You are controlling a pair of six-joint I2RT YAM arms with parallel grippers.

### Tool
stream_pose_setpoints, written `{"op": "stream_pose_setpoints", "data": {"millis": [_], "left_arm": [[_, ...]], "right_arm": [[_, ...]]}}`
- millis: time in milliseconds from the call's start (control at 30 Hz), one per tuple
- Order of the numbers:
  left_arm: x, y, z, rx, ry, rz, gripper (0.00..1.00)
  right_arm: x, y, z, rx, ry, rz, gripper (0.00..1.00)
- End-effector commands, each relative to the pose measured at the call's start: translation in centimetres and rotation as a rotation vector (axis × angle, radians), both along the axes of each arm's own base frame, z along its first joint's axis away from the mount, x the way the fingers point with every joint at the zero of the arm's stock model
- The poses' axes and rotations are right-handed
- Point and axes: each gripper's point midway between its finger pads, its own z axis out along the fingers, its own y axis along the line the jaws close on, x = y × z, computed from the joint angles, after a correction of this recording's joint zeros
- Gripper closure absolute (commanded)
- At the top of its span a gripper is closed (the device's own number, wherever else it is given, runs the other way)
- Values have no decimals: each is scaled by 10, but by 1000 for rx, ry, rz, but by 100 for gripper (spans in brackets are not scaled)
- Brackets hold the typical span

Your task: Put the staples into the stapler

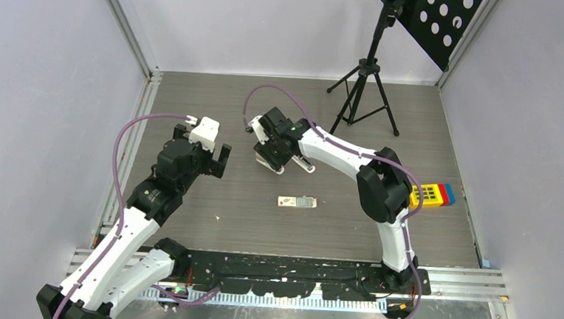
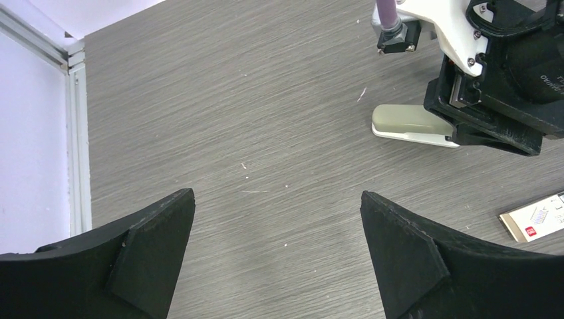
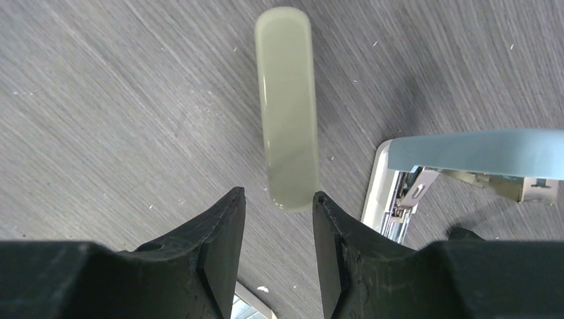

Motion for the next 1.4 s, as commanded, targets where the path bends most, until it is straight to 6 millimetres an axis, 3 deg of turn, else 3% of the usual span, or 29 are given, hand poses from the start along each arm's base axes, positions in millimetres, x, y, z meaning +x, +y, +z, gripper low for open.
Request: {"op": "stream_pose_setpoints", "data": {"millis": [0, 233, 500, 833, 1100, 1267, 1367], "left_arm": [[4, 4, 13, -2, -61, 18, 2], [5, 4, 10, 3, -50, 18, 3], [7, 5, 8, 10, -47, 26, 3], [8, 4, 4, 16, -33, 24, 4], [8, 4, 4, 15, -33, 23, 4], [7, 4, 5, 15, -38, 24, 4], [7, 5, 6, 13, -40, 26, 4]], "right_arm": [[11, 6, 6, -18, -55, 4, 53], [13, 6, -2, -33, -51, 12, 55], [5, 6, -23, -47, -2, 36, 78], [-1, -3, -47, -79, 26, 35, 87], [5, 5, -28, -38, -8, 28, 87], [20, 16, -4, 2, -65, 15, 86], [30, 21, 1, 8, -92, 0, 86]]}}
